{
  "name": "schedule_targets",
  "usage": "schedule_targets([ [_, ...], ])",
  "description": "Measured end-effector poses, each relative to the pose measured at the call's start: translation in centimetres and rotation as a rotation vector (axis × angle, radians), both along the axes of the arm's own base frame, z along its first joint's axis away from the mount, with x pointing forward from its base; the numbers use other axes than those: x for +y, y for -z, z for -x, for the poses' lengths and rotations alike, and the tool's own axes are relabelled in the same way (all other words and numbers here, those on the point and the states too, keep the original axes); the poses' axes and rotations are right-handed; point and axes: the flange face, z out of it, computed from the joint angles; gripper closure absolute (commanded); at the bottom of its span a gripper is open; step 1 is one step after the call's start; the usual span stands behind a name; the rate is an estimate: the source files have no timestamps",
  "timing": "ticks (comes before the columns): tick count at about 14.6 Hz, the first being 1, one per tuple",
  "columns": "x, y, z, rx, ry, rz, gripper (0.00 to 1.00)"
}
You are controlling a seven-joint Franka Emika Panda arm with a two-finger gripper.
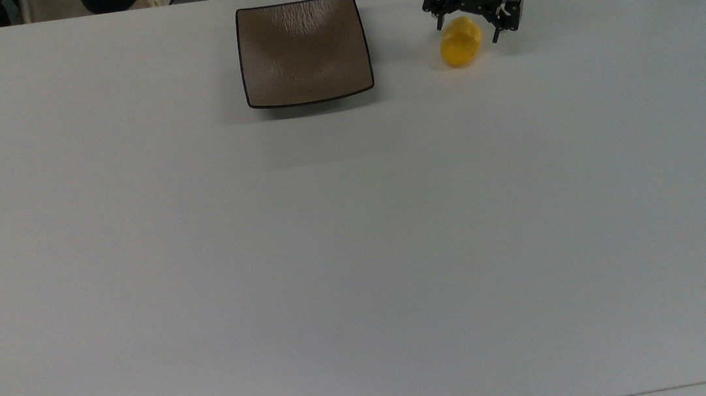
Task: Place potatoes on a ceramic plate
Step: 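Close the gripper around the yellow potato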
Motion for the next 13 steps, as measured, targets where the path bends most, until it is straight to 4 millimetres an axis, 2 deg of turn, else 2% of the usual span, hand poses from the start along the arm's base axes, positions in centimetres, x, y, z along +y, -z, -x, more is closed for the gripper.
schedule_targets([
  [4, 0.7, 2.6, 0.3, 0.034, -0.001, 0.011, 0.0],
  [6, 0.7, 2.8, 0.3, 0.035, -0.005, 0.016, 0.0],
  [7, 0.7, 2.9, 0.3, 0.035, -0.007, 0.018, 0.08],
  [8, 0.7, 3.0, 0.3, 0.036, -0.008, 0.02, 0.25],
  [9, 0.7, 3.1, 0.3, 0.036, -0.007, 0.02, 0.37],
  [10, 0.7, 3.1, 0.3, 0.036, -0.007, 0.02, 0.45],
  [13, 0.7, 3.0, 0.3, 0.034, -0.007, 0.02, 0.47],
])
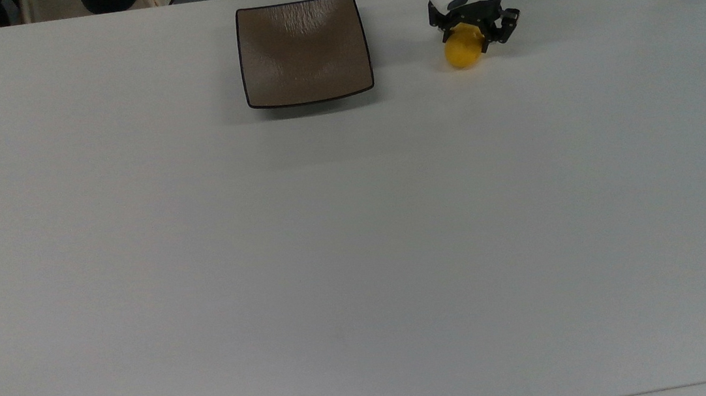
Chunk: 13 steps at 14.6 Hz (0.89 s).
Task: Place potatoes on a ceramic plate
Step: 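Close the gripper around the yellow potato, then lift the potato and carry it over the brown plate, lower it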
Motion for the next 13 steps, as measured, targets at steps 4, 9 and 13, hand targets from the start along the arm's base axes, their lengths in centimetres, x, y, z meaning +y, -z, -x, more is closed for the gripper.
schedule_targets([
  [4, -0.1, 0.0, -0.1, -0.002, 0.0, 0.002, 0.54],
  [9, -2.1, -1.3, -0.9, 0.012, -0.101, 0.039, 0.5],
  [13, -5.5, -4.7, -2.9, 0.046, -0.231, 0.057, 0.53],
])
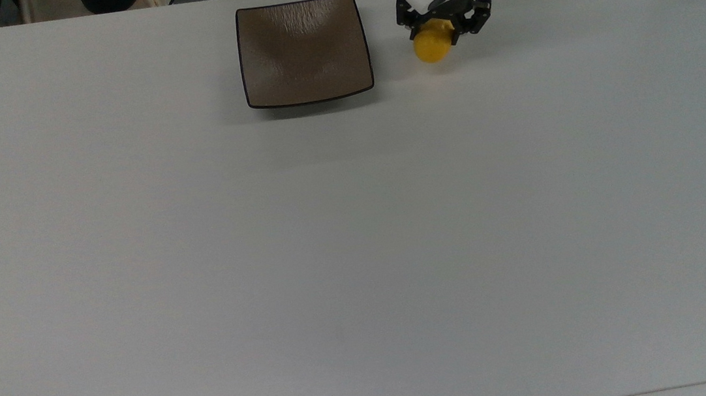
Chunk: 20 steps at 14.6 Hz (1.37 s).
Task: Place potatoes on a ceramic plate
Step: 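Lift the potato and carry it over the brown plate, lower it, then open the gripper to release the potato onto the plate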
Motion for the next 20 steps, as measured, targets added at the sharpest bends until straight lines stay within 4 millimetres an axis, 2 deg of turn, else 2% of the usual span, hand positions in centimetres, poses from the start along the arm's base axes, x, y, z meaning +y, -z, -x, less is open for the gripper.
schedule_targets([
  [5, -7.9, -6.3, -3.1, 0.092, -0.129, 0.015, 0.54],
  [6, -9.4, -6.9, -3.7, 0.105, -0.121, 0.014, 0.52],
  [7, -10.8, -7.1, -4.2, 0.113, -0.111, 0.012, 0.41],
  [9, -12.0, -6.8, -4.7, 0.119, -0.092, 0.011, 0.05],
  [10, -12.4, -6.6, -5.0, 0.116, -0.081, 0.009, 0.0],
  [15, -13.6, -4.8, -6.9, 0.07, -0.06, 0.005, 0.0],
  [20, -14.1, -5.6, -7.2, 0.054, -0.054, 0.007, 0.0],
])
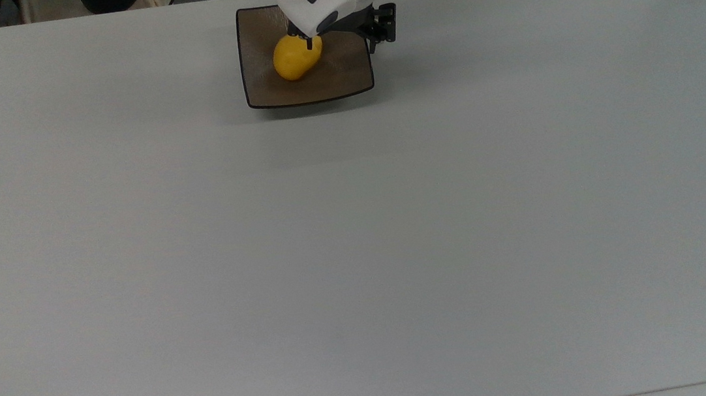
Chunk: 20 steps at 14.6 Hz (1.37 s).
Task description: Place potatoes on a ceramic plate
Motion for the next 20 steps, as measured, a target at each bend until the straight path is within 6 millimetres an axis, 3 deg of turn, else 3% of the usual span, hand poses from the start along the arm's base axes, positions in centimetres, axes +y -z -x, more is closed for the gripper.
schedule_targets([
  [4, -1.2, -2.3, -1.0, -0.045, -0.031, -0.014, 0.0],
  [7, -2.7, -5.3, -0.8, -0.03, -0.192, -0.028, 0.0],
  [9, -4.7, -8.1, -1.0, -0.054, -0.232, -0.037, 0.0],
  [11, -8.0, -11.7, -1.8, -0.122, -0.224, -0.044, 0.0],
  [13, -10.6, -13.9, -2.2, -0.165, -0.199, -0.046, 0.0],
  [20, -10.7, -14.3, -2.4, -0.188, -0.176, -0.102, 0.0],
])
